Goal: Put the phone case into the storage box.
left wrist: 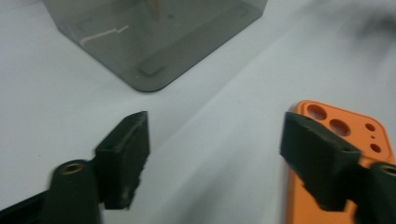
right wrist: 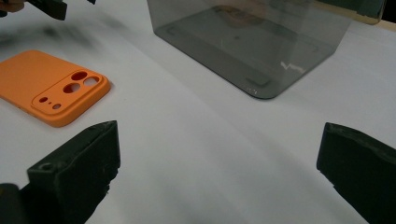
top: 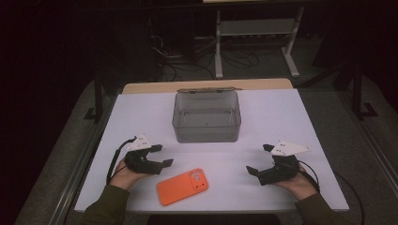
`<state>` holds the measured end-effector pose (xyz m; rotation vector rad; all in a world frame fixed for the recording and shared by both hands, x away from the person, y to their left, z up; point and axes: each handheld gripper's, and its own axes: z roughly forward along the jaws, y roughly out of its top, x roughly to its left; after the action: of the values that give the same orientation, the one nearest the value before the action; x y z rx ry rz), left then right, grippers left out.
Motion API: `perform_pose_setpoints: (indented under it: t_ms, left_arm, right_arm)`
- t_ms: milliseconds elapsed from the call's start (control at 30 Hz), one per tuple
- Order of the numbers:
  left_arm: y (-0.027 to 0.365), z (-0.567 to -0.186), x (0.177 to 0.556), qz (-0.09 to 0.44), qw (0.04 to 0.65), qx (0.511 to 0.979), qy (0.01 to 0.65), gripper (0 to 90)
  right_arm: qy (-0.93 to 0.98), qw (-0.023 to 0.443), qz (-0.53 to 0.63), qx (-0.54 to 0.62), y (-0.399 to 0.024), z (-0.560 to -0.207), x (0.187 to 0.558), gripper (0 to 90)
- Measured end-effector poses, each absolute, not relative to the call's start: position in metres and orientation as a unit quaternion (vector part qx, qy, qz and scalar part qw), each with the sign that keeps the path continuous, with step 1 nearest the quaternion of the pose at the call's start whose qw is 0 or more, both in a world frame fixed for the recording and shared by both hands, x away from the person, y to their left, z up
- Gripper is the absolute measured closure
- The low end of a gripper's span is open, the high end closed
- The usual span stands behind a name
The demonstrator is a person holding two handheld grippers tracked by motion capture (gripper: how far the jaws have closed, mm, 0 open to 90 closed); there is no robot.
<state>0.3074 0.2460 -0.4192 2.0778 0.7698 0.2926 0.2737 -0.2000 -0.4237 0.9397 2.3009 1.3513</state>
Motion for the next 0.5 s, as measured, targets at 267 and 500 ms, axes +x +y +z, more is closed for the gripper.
perform_pose_setpoints:
  t_ms: [267, 500]
  left_arm:
    - [0.2492, -0.4231, 0.2979, 0.120, 0.454, 0.827, 0.308, 0.0]
    - [0.2495, -0.4229, 0.2969, 0.120, 0.459, 0.828, 0.299, 0.0]
  right_arm:
    - [0.803, 0.157, 0.473, 0.326, -0.2007, -0.4237, 0.2740, 0.0]
    - [0.804, 0.157, 0.472, 0.327, -0.2014, -0.4253, 0.2743, 0.0]
